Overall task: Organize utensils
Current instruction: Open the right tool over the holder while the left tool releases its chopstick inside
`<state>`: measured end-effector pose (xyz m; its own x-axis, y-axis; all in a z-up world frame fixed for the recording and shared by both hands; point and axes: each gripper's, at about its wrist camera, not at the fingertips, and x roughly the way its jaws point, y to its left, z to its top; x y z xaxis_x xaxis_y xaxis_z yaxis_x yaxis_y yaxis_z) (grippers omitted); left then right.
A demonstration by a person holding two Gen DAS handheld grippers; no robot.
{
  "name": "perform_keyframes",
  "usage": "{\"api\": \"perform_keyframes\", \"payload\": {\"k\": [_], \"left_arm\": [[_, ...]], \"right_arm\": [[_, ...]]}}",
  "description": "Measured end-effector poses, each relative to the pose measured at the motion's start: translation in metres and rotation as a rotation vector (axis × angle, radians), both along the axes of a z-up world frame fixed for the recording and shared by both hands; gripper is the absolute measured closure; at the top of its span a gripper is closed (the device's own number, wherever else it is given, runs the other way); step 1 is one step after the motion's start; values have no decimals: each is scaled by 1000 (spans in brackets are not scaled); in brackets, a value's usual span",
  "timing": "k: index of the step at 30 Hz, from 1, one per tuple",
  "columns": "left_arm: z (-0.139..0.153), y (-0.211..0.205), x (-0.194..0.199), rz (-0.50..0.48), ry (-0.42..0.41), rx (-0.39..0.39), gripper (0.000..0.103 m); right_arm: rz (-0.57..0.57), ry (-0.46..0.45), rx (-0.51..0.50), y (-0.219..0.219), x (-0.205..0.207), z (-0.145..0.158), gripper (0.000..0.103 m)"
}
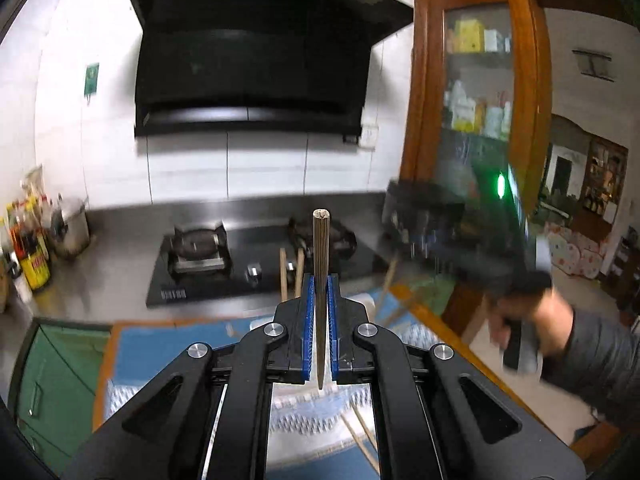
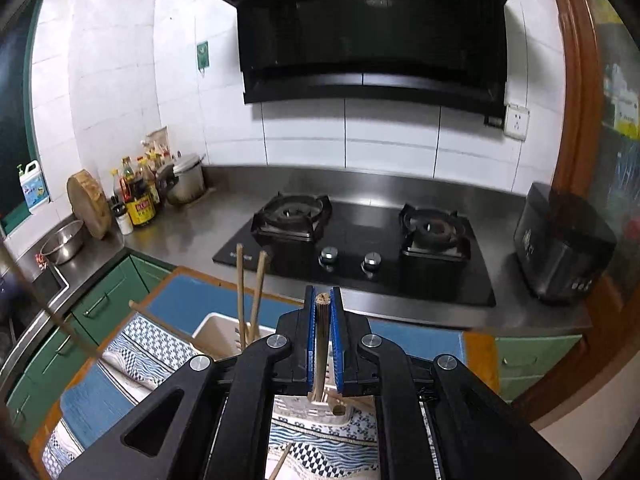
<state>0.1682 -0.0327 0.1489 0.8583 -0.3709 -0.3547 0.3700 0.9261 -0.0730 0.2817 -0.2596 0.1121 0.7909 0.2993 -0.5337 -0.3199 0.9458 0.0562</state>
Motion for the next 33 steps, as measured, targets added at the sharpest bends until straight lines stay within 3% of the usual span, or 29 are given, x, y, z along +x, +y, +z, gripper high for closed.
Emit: {"api": "perform_keyframes", "payload": {"k": [5, 9, 13, 15, 23, 33], "left_arm": [[19, -4, 27, 43, -49, 19, 98], [21, -5, 47, 72, -42, 14, 98], [13, -6, 68, 98, -28, 13, 98], [5, -6, 75, 112, -22, 23, 98], [-25, -1, 97, 128, 65, 4, 98], [-41, 1, 104, 132, 103, 12, 98]], "right_arm": [[7, 23, -20, 2, 0, -14, 96], [7, 19, -27, 1, -3, -16, 95], [9, 0, -33, 0, -11, -14, 91], [11, -17, -36, -1, -16, -11, 85], [36, -75, 5, -10, -57, -5, 77], [52, 14, 60, -20, -107, -35, 77]]}}
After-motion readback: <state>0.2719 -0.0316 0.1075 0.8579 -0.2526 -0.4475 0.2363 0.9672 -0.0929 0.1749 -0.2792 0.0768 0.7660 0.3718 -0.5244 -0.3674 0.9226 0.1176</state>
